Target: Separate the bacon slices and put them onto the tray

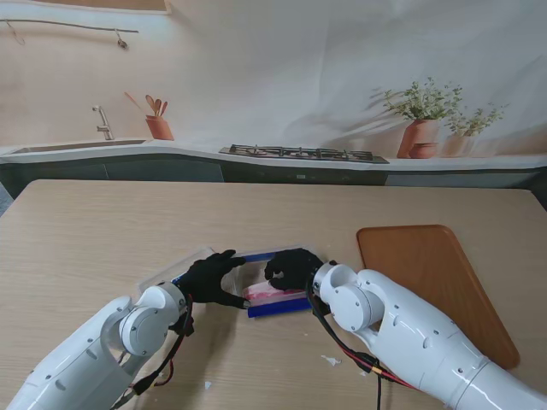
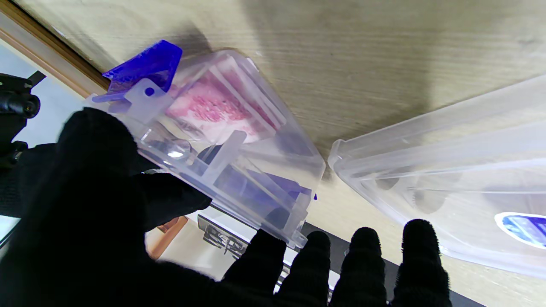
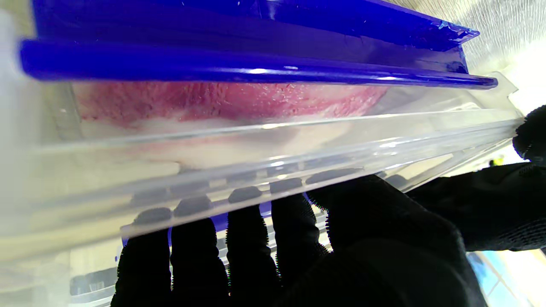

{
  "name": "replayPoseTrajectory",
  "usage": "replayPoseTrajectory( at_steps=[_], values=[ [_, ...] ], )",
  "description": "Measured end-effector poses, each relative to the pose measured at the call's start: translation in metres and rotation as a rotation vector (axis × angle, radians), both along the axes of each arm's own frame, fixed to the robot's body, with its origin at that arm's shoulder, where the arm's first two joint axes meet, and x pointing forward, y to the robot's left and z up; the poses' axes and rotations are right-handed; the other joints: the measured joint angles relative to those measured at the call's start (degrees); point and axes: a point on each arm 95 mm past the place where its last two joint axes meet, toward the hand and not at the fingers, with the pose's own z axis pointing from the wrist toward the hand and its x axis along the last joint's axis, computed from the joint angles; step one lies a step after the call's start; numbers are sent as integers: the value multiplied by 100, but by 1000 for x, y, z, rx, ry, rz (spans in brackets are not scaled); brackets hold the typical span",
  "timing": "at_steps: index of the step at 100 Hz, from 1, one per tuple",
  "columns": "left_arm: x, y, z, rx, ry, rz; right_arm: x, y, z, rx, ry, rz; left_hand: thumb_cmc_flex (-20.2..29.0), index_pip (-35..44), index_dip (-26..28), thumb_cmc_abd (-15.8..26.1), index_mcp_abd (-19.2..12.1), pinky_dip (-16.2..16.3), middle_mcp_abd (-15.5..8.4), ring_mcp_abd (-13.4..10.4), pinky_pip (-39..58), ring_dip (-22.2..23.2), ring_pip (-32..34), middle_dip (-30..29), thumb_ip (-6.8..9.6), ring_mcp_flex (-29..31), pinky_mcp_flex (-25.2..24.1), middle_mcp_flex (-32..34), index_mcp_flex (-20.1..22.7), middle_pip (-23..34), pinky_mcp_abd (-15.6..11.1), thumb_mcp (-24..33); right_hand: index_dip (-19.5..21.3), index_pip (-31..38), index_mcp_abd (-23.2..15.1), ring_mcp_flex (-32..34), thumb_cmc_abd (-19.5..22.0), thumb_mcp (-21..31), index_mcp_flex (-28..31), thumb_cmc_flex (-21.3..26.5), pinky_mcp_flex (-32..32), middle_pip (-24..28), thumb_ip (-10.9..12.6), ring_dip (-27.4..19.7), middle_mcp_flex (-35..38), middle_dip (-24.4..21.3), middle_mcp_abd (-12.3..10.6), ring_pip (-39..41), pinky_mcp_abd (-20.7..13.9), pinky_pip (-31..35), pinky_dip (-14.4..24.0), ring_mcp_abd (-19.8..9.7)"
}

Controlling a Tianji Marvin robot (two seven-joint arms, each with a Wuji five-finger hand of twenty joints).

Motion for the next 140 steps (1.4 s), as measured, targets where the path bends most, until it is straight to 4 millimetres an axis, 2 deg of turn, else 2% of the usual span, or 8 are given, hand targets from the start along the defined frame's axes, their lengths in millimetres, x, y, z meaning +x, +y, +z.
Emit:
replayPoseTrajectory(
  at_steps=[11,43,66,89,119,121,132,140],
  values=[
    [0,0,0,0,0,0,0,0,0,0,2,-2,-2,0,0,0,0,0,16,0,0,0,0,0,0,0,0,1,0,1,0,0,-12,419,131,-135,0,-149,156,0,-43,0,0,-9,0,-1,0,-6,0,-115,-1,3],
    [1,-1,0,-2,3,-1,-2,-2,3,18,-26,-8,-14,0,1,0,0,0,78,0,0,0,0,0,0,0,0,1,0,1,0,0,-1,1542,145,-183,-9,-158,302,8,-90,0,0,-10,-3,-1,0,-6,0,-197,-1,4],
    [1,-1,-1,-2,4,-1,-4,-2,6,45,-45,-13,-16,0,1,0,0,0,105,0,0,0,0,0,0,0,0,1,-1,1,0,0,332,1906,111,-183,-45,-160,289,8,-90,5,0,-10,108,-1,6,67,0,-198,-1,12],
    [1,-2,-1,-1,5,-1,-6,-3,11,33,-21,7,-21,0,1,0,0,0,122,0,0,0,0,0,0,0,0,1,-2,1,0,0,689,1748,10,984,-211,-161,-84,6,120,779,0,291,1063,470,71,830,227,-201,-1,99],
    [1,-2,-1,-1,7,0,-5,-6,17,42,-32,28,-64,0,1,0,-5,0,135,0,0,0,0,0,0,0,0,1,-8,1,0,0,621,1844,-126,1550,-481,12,-28,6,341,1190,0,509,1531,1118,-35,1399,301,-202,-1,92],
    [1,-2,-1,-1,7,-1,-5,-5,17,44,-33,29,-64,0,1,0,-5,0,142,0,0,0,0,0,0,0,0,1,-8,1,0,0,593,1838,-126,1565,-481,13,-28,6,347,1216,-64,514,1536,1174,-68,1404,301,-202,-1,92],
    [1,-2,-1,-2,9,-1,-4,-6,18,39,-36,40,-66,0,1,0,-5,0,161,0,0,0,0,0,0,0,0,1,-8,1,0,0,379,871,-126,1612,-481,317,-15,-173,400,1297,-64,576,1592,1430,-158,1599,302,-79,-1,88],
    [1,-2,-1,-2,9,-2,-4,-7,19,33,-36,44,-68,0,1,0,-5,-3,185,0,0,0,0,0,0,0,0,1,-8,1,0,0,543,141,-37,1612,-482,377,-3,-344,394,1340,-64,606,1591,1591,-166,1616,302,-62,-1,87]
  ],
)
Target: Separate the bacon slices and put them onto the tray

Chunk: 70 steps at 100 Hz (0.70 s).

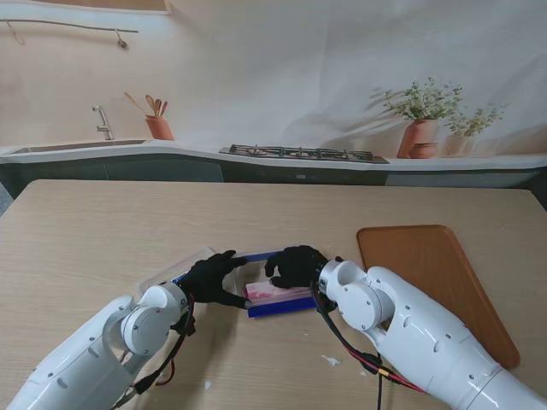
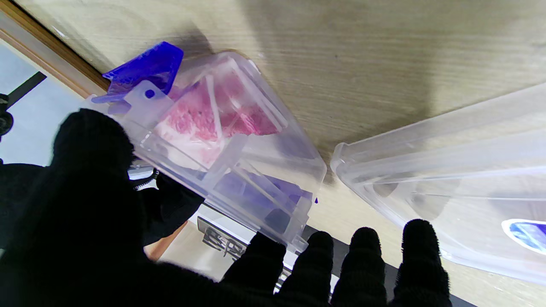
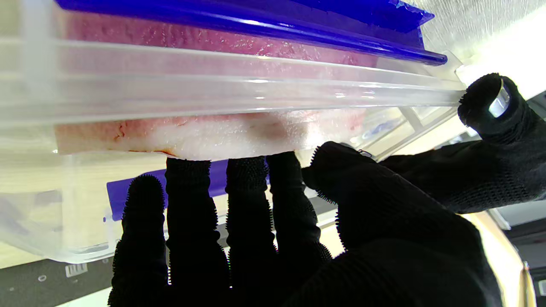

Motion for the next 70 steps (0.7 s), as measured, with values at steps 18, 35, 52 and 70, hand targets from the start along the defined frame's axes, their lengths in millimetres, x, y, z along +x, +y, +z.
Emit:
replayPoseTrajectory(
  at_steps=[18,35,52,70],
  values=[
    [0,0,0,1,1,-1,0,-1,1,-13,13,29,-1,0,0,0,0,-1,10,0,0,0,0,0,0,0,0,0,0,0,0,0,72,-152,-45,-286,-10,-4,168,-227,-215,87,0,4,-315,166,-54,-10,0,0,-25,-61],
    [0,0,0,1,1,-1,2,-3,2,-28,25,53,-2,0,0,0,0,-1,14,0,0,0,0,0,0,0,0,0,0,0,0,0,150,21,-247,-606,-6,-196,524,-373,-338,51,0,4,-618,236,-60,-160,0,-307,-52,-65],
    [0,0,0,1,1,-1,2,-3,2,-42,36,65,-3,0,0,0,0,-1,15,0,0,0,0,0,0,0,0,0,0,0,0,0,49,850,-406,-607,-142,-416,510,-258,-338,29,0,4,-627,373,-67,-228,0,-586,29,-66],
    [1,-1,0,1,1,-2,2,-3,0,-50,37,72,-4,0,0,0,0,-1,17,0,0,0,0,0,0,0,0,0,0,0,0,0,306,1417,-531,-607,-344,-362,288,-136,-266,23,-110,4,-639,548,-127,-226,1,-692,80,-79]
  ],
)
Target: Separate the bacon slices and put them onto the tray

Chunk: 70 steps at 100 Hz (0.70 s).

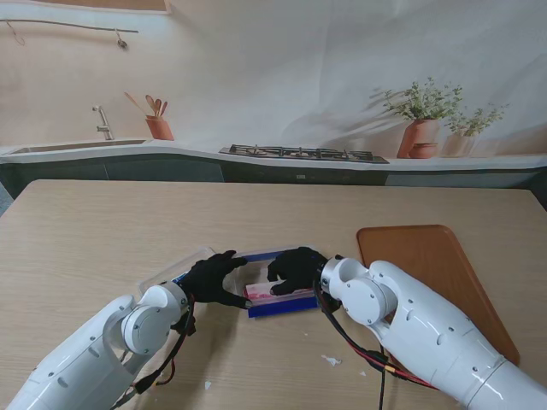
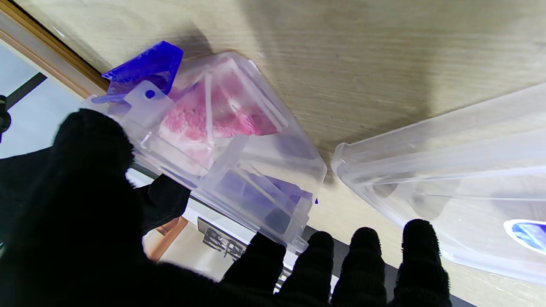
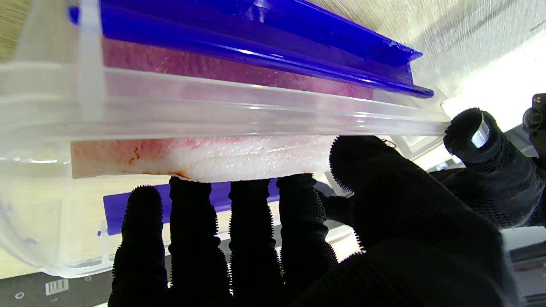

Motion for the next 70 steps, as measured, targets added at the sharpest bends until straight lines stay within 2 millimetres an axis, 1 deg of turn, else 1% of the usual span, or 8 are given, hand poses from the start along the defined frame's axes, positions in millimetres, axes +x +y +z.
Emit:
replayPoseTrajectory(
  at_steps=[14,24,37,42,47,60,62,70],
  values=[
    [0,0,0,0,0,0,0,0,-1,-4,7,7,0,0,1,0,0,0,5,0,0,0,0,0,0,0,0,0,0,0,0,0,124,-40,0,144,-65,275,-128,-7,50,140,-56,0,96,172,-7,17,57,-82,1,-53],
    [0,0,0,0,1,0,-1,0,0,-10,13,21,-2,0,1,0,0,0,16,0,0,0,0,0,0,0,0,0,0,0,0,0,124,-212,0,185,-66,413,-172,50,50,212,-56,0,162,254,-139,64,58,-159,1,-126],
    [0,-1,0,0,1,-2,0,-1,1,-16,5,54,-2,0,1,0,5,0,46,0,0,0,0,0,0,0,-1,0,0,0,0,0,107,-223,-10,185,-189,591,-176,205,50,215,-56,0,222,297,-223,64,59,-276,1,-197],
    [0,-1,0,0,2,-2,1,-1,1,-20,3,61,-3,0,1,0,6,0,53,0,0,0,0,0,0,0,-1,0,0,0,0,0,-24,-58,-83,185,-203,631,-181,209,57,215,-110,0,225,305,-279,64,59,-339,1,-200],
    [0,-1,0,1,1,-2,2,-1,1,-22,1,65,-5,0,1,0,6,0,57,0,0,0,0,-2,0,0,-1,0,0,0,0,0,-146,268,-221,185,-338,637,-191,398,67,215,-110,0,304,318,-303,64,61,-362,1,-230],
    [1,-1,0,1,2,-3,3,-1,0,-18,-10,74,-5,0,1,0,7,0,59,0,0,0,0,-4,0,0,-2,0,0,0,0,0,-235,715,-517,234,-494,688,-109,559,139,215,-110,0,722,320,-497,64,62,-414,1,-340],
    [1,-1,0,1,2,-3,4,-1,0,-18,-14,76,-5,0,1,0,7,0,59,0,0,0,0,-4,0,0,-2,0,0,0,0,0,-236,750,-536,302,-511,695,-43,560,164,215,-231,0,798,320,-506,64,62,-416,1,-350],
    [1,-1,0,1,2,-3,4,-1,0,-17,-31,82,-8,0,1,0,7,0,63,0,0,0,0,-4,0,0,-2,0,0,0,0,0,-312,784,-585,446,-717,746,205,567,203,215,-272,0,1122,320,-539,62,63,-421,1,-418]
  ],
)
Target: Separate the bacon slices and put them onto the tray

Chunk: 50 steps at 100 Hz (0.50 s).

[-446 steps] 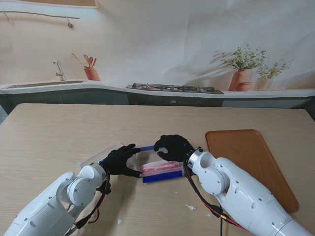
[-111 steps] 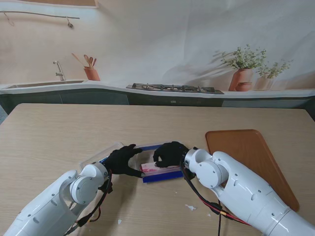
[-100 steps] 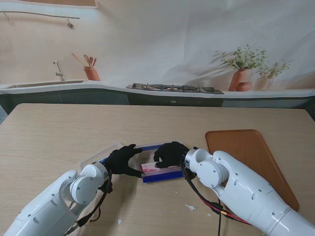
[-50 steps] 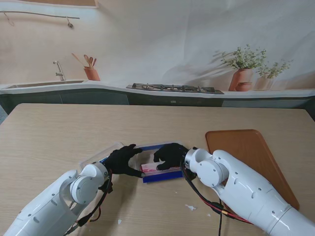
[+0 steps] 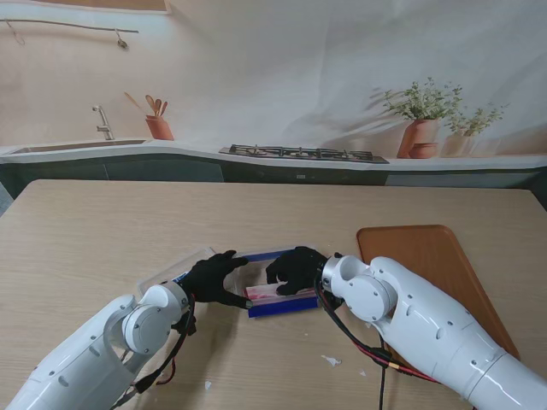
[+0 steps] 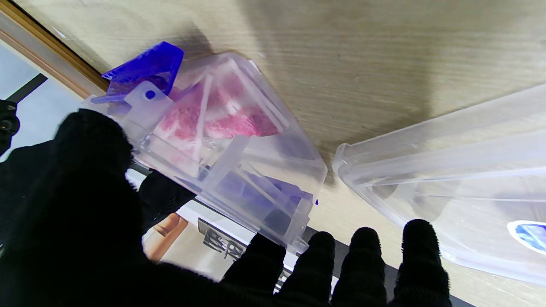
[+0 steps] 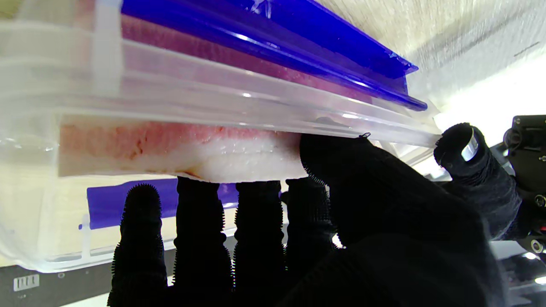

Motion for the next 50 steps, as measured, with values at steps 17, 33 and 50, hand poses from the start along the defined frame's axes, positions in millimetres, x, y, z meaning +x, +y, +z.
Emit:
replayPoseTrajectory(
  at_steps=[17,33,50],
  values=[
    [0,0,0,0,1,-1,1,0,-3,22,-23,4,-50,2,1,0,0,0,5,0,0,0,0,-1,0,0,-11,0,0,0,0,0,-62,71,-6,184,-161,90,152,45,47,0,-222,0,179,70,0,10,0,0,0,-58],
    [1,0,-1,2,0,-4,2,0,-4,34,-29,-4,-59,2,2,0,-1,0,25,0,0,0,0,-1,0,0,-12,0,0,0,0,0,-48,101,6,240,-164,155,152,45,48,-1,-222,0,180,315,127,94,0,-1,0,-56],
    [1,0,0,2,0,-5,3,1,-3,38,-48,-10,-61,2,2,0,-1,0,31,0,0,0,0,-2,0,0,-12,0,0,1,0,0,156,102,122,240,-164,232,144,47,48,1,-222,48,180,466,233,236,3,-1,0,71]
  ],
)
